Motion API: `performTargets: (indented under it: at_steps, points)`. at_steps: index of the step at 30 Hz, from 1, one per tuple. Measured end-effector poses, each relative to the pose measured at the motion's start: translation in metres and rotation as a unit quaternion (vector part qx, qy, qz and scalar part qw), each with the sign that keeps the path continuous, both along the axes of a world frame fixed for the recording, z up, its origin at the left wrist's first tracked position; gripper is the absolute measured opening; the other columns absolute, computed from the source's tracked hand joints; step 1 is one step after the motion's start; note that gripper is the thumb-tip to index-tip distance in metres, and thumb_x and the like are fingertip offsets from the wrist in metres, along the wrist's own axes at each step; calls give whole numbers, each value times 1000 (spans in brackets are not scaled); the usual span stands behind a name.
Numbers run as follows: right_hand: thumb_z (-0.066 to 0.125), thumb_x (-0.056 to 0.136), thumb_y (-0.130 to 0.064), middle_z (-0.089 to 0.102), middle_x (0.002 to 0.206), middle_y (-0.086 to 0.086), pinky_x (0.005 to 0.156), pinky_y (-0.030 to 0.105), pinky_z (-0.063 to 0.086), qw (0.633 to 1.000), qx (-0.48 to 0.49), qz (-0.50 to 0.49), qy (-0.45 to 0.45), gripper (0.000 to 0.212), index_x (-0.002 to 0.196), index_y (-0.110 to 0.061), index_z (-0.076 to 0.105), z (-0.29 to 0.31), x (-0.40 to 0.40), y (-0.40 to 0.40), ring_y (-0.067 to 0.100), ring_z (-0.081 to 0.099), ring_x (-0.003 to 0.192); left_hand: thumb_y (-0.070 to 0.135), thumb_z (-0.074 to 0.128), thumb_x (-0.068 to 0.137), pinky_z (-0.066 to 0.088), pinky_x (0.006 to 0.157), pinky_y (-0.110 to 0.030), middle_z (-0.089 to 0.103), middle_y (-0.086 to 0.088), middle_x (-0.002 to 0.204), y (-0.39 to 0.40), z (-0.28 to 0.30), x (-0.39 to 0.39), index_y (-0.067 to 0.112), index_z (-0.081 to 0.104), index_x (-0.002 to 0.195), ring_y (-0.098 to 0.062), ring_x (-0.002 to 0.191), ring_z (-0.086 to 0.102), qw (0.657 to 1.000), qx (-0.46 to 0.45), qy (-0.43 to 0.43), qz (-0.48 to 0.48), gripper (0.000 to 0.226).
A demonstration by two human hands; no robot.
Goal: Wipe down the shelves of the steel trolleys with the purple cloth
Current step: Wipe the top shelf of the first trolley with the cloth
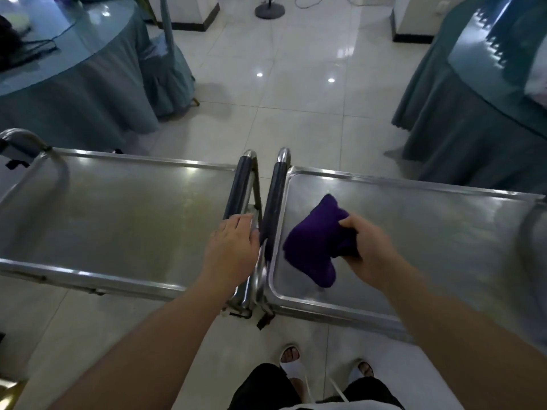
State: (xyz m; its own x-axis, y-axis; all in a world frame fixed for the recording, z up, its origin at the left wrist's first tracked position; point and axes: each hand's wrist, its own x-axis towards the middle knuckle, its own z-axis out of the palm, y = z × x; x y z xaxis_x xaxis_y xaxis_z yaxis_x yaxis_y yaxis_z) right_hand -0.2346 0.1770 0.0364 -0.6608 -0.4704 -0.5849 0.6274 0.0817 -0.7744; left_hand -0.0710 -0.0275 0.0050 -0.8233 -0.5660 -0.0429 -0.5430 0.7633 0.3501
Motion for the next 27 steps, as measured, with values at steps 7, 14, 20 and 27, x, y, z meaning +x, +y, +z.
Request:
performTargets:
  at_steps: [7,14,20,27]
  points:
    - [47,98,-13,64,86,7,69,41,48,933,188,122,282,14,105,-10,59,-20,-43,16,27,59,76,34,40,110,45,109,-45,60,-6,146,5,-13,-54,14,51,152,-26,133,54,999,-5,-6,-39,47]
    - [57,97,-20,48,153,19,115,45,37,702,269,389,533,44,137,-2,54,-124,14,-29,38,42,143,33,43,110,38,117,-46,55,-9,150,-2,-40,-95,14,51,148,-27,141,49,997,-18,15,-67,44]
    - [36,97,-36,34,165,14,125,50,26,670,269,495,484,57,146,-8,50,-205,103,-10,31,21,156,36,37,112,15,129,-44,27,-7,172,-11,-71,-119,16,34,162,-25,162,16,995,-20,-36,-90,54]
    - [27,108,-46,4,173,11,128,48,9,705,380,346,489,70,165,-9,7,-230,92,-70,28,-6,159,43,27,113,-4,132,-40,0,-3,178,-23,-96,-155,16,8,170,-18,163,-10,994,-57,-40,-83,66]
